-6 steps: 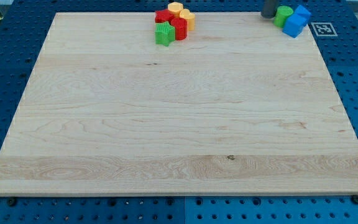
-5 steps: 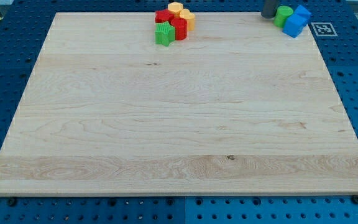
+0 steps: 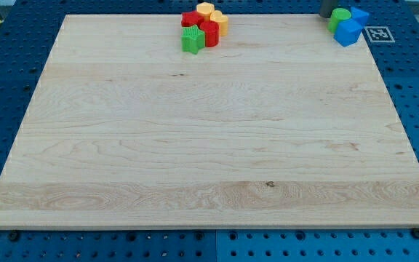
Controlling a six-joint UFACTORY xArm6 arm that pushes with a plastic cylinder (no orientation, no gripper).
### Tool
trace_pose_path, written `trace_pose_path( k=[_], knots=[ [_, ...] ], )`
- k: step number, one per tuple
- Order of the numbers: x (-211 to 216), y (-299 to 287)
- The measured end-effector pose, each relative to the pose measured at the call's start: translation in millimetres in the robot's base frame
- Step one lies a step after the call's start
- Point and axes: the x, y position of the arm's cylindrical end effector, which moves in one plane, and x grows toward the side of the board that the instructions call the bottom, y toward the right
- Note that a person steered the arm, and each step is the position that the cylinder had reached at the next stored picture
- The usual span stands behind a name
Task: Move the blue triangle towards the center right
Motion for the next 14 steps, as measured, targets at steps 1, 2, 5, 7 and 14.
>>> trace_pose_path(
  k=[1, 2, 5, 7, 14],
  knots=[
    [7.9, -72.7],
    [53.1, -130.7],
    [220.4, 110.8],
    [215.9, 111.2],
    [-1.1, 93.6]
  ],
)
